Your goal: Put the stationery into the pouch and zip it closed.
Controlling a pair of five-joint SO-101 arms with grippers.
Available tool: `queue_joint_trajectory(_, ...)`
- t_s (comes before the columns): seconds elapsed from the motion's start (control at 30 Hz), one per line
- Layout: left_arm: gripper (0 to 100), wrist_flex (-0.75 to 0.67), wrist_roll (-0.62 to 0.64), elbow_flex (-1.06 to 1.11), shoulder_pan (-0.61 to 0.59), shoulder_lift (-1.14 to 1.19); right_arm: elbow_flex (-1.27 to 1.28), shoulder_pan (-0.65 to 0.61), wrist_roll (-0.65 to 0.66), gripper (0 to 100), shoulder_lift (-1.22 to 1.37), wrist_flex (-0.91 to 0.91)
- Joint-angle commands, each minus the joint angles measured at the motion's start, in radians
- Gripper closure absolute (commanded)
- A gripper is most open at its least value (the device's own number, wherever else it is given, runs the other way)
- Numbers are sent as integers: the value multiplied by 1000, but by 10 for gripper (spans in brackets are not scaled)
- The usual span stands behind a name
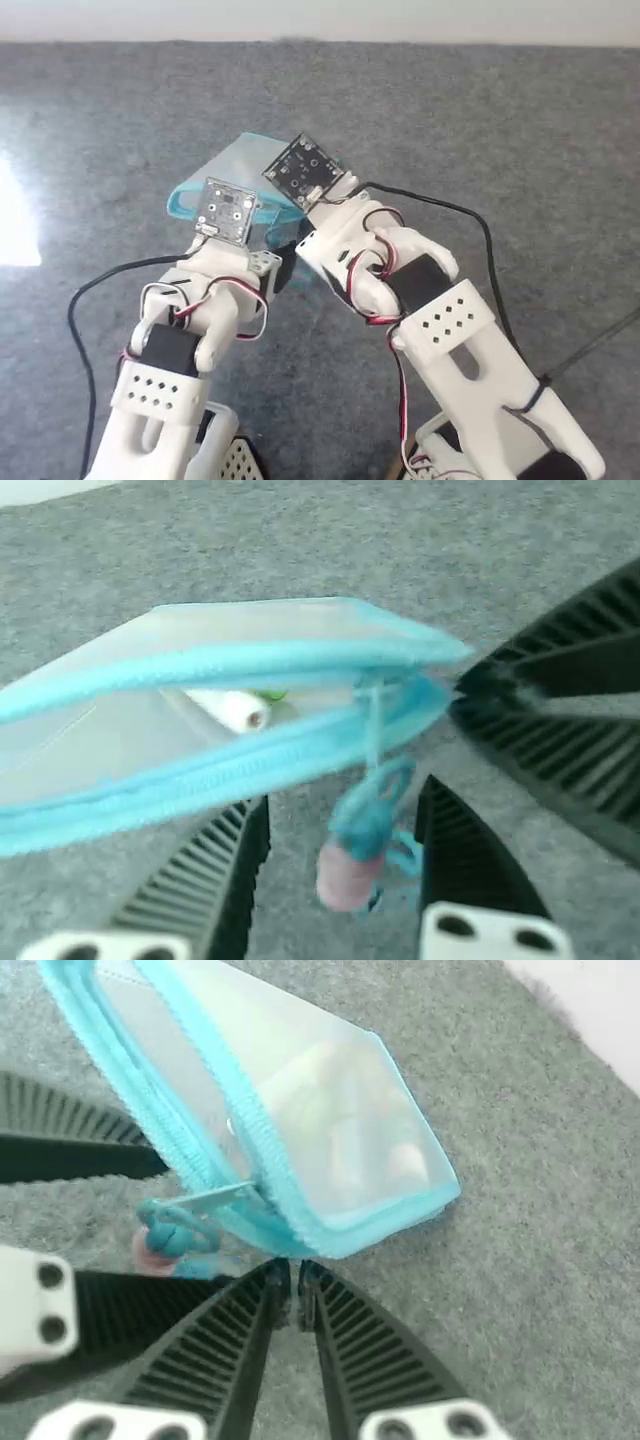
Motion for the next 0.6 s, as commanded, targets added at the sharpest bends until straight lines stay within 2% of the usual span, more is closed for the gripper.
queue_joint_trajectory(0.0,790,-26,23,-5,32,-14,-6,-4,-11,992,-7,1)
queue_joint_trajectory(0.2,989,-26,20,-10,29,-15,12,2,-11,991,-7,1)
queue_joint_trajectory(0.57,990,-20,-31,-16,29,-15,121,2,-5,990,-8,-67)
